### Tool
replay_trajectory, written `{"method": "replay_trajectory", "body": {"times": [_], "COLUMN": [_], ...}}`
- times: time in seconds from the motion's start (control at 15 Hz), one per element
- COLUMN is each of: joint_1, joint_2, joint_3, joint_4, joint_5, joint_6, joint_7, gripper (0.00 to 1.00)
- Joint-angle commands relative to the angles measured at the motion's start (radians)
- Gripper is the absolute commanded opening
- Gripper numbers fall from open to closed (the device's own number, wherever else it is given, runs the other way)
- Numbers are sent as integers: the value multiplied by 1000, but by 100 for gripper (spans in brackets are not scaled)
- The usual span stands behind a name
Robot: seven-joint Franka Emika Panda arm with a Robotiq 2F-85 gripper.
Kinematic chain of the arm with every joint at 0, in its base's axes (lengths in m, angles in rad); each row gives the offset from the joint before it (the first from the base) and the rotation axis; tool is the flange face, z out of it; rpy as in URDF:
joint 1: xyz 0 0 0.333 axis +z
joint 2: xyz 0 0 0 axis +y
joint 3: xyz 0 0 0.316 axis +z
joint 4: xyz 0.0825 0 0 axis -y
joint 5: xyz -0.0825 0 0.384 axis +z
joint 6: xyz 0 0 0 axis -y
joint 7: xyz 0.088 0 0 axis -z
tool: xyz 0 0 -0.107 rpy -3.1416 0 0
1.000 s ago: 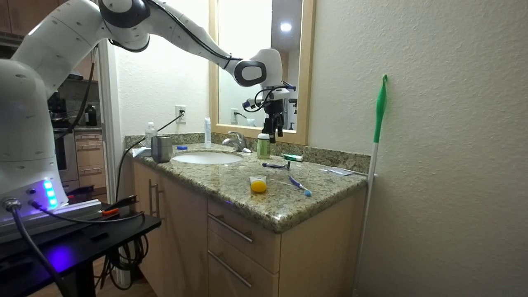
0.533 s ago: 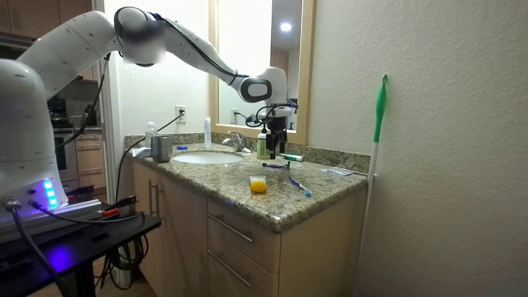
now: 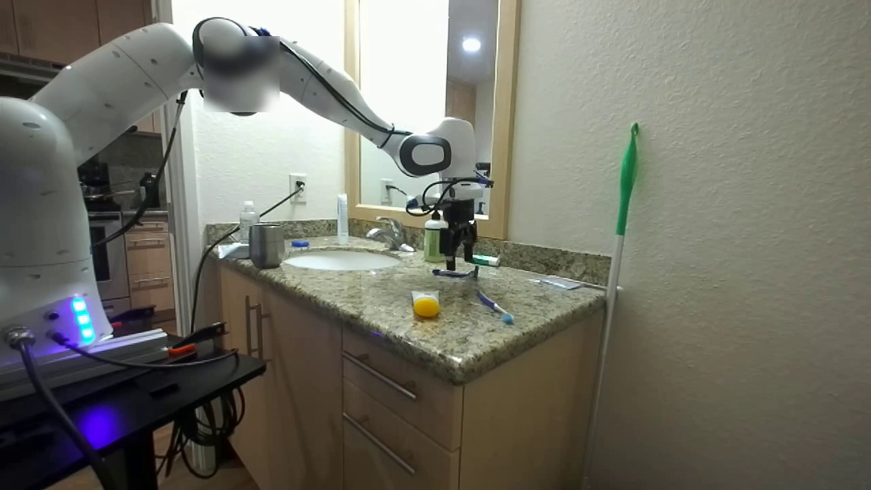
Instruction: Put the shaving stick into the metallic cup
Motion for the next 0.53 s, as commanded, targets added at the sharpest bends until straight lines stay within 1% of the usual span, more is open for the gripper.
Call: {"method": "replay_trajectory", "body": {"times": [0.0, 0.2, 0.27, 0.47], "joint_1": [-15, -18, -26, -47], "joint_2": [12, 21, 52, 92], "joint_3": [14, 14, 9, 12], "joint_4": [16, 26, 60, 92], "joint_5": [-13, -14, -15, -17], "joint_6": [-3, -3, -17, -41], "joint_7": [9, 11, 32, 52], "gripper": [100, 100, 100, 100]}}
